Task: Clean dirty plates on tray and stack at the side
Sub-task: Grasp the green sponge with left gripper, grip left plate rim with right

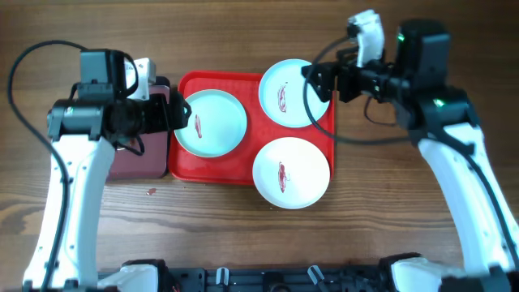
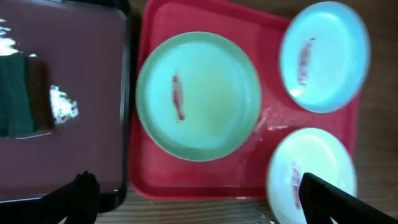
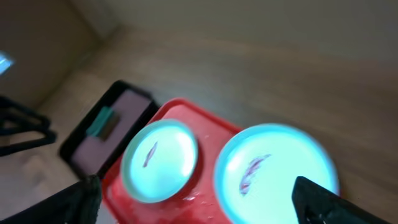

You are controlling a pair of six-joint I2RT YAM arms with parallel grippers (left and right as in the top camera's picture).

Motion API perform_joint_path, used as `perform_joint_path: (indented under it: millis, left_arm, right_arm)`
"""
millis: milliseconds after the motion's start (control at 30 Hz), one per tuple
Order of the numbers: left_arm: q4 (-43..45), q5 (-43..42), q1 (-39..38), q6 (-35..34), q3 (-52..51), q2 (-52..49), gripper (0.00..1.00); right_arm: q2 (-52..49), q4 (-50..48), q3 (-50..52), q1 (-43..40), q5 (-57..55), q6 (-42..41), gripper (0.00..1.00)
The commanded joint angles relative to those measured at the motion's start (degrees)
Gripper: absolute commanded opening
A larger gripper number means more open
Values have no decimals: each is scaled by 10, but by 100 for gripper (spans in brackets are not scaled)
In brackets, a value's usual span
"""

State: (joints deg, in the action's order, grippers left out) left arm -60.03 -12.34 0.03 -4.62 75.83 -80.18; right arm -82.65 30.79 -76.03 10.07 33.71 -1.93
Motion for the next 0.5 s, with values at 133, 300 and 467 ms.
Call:
perform_joint_path:
  millis: [133, 300, 467]
  left_arm:
    - [7, 287, -1, -109, 12, -106, 100]
    - [33, 289, -1, -106, 12, -172, 100]
    - [41, 309, 9, -106, 12, -173, 100]
  right_arm:
    - [-86, 31, -11, 101, -290, -120, 95]
    - [-114, 29, -11, 162, -325, -169, 84]
    - [-174, -3, -11, 211, -324, -178, 77]
